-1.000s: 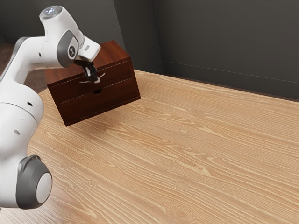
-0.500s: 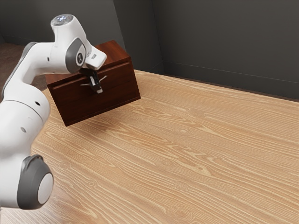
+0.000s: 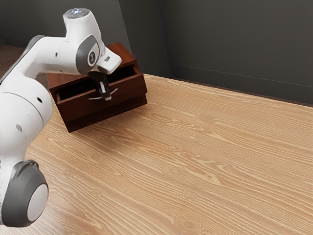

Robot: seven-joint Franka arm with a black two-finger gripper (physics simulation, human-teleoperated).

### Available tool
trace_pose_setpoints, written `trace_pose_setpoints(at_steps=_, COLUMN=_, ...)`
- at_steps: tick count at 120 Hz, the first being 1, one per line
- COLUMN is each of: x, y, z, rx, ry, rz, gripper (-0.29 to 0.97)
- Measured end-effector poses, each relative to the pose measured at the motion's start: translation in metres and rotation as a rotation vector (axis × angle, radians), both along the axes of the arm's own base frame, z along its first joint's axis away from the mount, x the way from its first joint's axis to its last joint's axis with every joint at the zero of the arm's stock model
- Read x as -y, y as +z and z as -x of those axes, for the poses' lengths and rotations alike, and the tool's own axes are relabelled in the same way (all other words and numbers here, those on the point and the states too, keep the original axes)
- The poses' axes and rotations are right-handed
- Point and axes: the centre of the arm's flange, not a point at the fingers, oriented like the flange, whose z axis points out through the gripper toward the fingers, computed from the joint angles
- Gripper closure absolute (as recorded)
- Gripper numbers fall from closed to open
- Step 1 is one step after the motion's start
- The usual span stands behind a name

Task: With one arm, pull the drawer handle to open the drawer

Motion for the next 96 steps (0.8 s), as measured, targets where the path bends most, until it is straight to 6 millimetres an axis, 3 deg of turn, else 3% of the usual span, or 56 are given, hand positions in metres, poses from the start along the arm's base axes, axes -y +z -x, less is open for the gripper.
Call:
trace_pose_setpoints(at_steps=21, x=0.032, y=0.004, z=-0.001, rx=-0.036, ry=0.002, rz=-0.077, gripper=0.67)
trace_pose_setpoints(at_steps=47, x=0.031, y=-0.005, z=0.010, rx=-0.059, ry=0.023, rz=-0.053, gripper=0.56)
trace_pose_setpoints(at_steps=96, x=0.068, y=0.002, z=0.031, rx=-0.094, ry=0.021, rz=-0.075, gripper=0.54)
